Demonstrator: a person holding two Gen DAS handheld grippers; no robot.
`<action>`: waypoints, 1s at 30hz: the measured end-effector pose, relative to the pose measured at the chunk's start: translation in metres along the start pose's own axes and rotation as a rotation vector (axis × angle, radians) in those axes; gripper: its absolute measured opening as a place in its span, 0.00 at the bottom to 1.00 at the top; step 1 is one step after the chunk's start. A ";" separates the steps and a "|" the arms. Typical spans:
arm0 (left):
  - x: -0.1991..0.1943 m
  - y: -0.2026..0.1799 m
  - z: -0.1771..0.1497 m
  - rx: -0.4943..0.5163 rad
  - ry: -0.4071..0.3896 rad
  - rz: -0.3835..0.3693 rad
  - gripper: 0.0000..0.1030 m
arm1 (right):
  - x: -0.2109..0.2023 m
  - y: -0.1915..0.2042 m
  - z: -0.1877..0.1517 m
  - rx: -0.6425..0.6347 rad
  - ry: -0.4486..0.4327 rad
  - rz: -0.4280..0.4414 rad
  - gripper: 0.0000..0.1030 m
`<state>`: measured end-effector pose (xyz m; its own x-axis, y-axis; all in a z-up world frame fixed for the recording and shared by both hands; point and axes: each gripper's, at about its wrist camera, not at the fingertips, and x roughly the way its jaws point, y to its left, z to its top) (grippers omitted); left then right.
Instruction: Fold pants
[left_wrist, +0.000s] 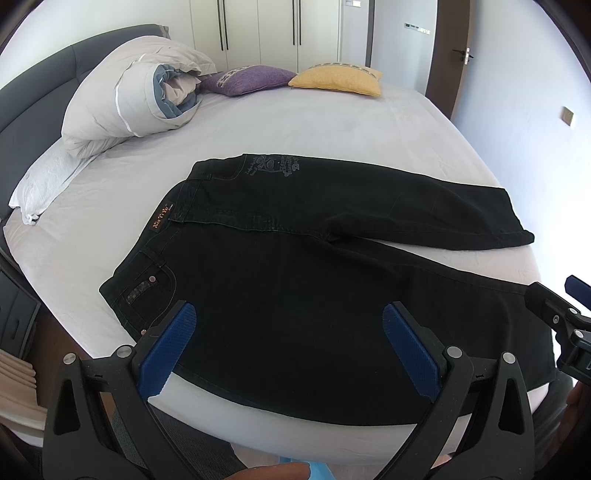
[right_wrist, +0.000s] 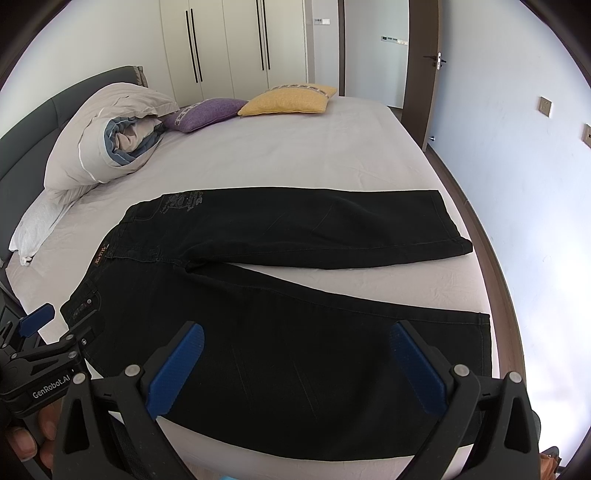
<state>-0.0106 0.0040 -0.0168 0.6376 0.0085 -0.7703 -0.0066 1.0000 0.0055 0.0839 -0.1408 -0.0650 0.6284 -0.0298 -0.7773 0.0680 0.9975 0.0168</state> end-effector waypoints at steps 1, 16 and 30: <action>0.000 0.000 0.000 0.000 0.000 0.001 1.00 | 0.000 0.000 0.000 0.000 0.001 0.000 1.00; 0.001 -0.001 -0.002 0.003 0.004 -0.001 1.00 | 0.002 0.002 -0.002 -0.002 0.005 0.001 1.00; 0.017 0.008 0.020 0.082 -0.048 -0.028 1.00 | 0.023 -0.010 0.028 -0.080 0.029 0.241 1.00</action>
<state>0.0157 0.0122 -0.0166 0.6731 -0.0213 -0.7392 0.0736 0.9966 0.0383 0.1193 -0.1531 -0.0652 0.5966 0.2103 -0.7745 -0.1432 0.9775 0.1551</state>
